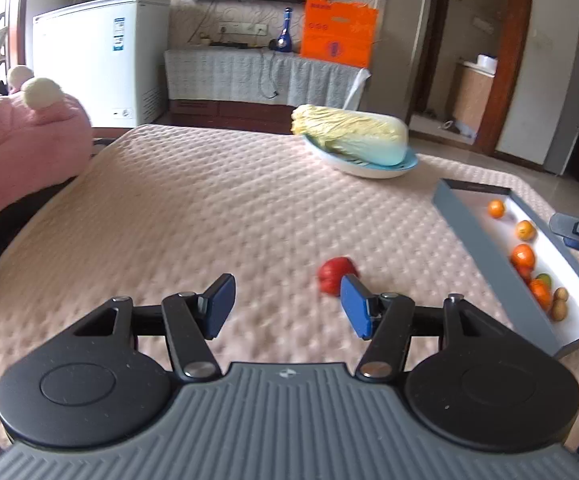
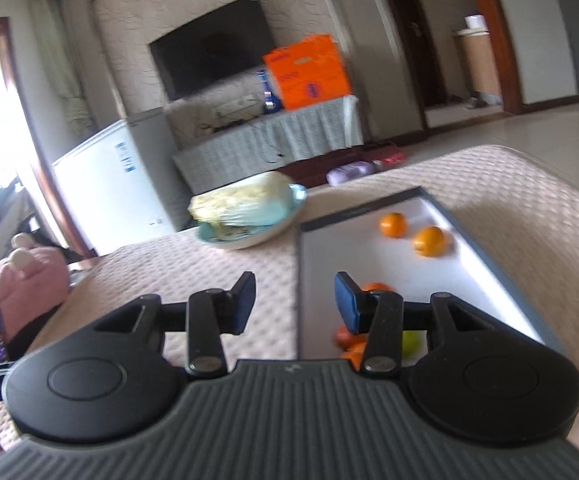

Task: Organize fruits
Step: 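Move the left tool to the red apple while the right tool approaches a green plum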

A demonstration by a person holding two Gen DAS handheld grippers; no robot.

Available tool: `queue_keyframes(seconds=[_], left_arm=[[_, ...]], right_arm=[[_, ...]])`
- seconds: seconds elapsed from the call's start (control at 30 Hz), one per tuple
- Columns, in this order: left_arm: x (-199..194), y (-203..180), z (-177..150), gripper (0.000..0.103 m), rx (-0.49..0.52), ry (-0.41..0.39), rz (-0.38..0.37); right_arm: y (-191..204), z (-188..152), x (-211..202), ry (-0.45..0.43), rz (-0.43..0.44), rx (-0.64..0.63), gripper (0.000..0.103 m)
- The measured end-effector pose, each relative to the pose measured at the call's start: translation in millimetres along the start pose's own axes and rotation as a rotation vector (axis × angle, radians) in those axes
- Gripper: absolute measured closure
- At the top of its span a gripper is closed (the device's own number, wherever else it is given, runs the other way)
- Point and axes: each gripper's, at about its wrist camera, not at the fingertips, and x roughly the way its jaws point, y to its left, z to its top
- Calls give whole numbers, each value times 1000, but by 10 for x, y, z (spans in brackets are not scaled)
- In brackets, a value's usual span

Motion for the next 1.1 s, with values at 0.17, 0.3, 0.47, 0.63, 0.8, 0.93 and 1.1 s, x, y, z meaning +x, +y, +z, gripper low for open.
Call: queue_keyframes(seconds=[0.17,0.3,0.47,0.63,0.8,0.93,1.1], left_arm=[[2,112,4,39,-4,4,22],[20,169,12,39,13,4,57],[75,231,40,39,21,18,97],[98,300,64,39,-27,30,90],[121,322,69,39,-32,41,94],[123,364,71,39,-54,51,87],[92,403,83,39,-75,43,76]], right_arm=[[358,-74,87,25,60,-99,57],[540,-130,179,59,86,-143,57],[723,-210,246,96,108,-175,57],[922,-340,301,134,118,-253,57],[1078,-451,371,183,133,-321,57],[1142,-534,439,221,136,-348,57],[1242,-661,552,260,107,-419,57]])
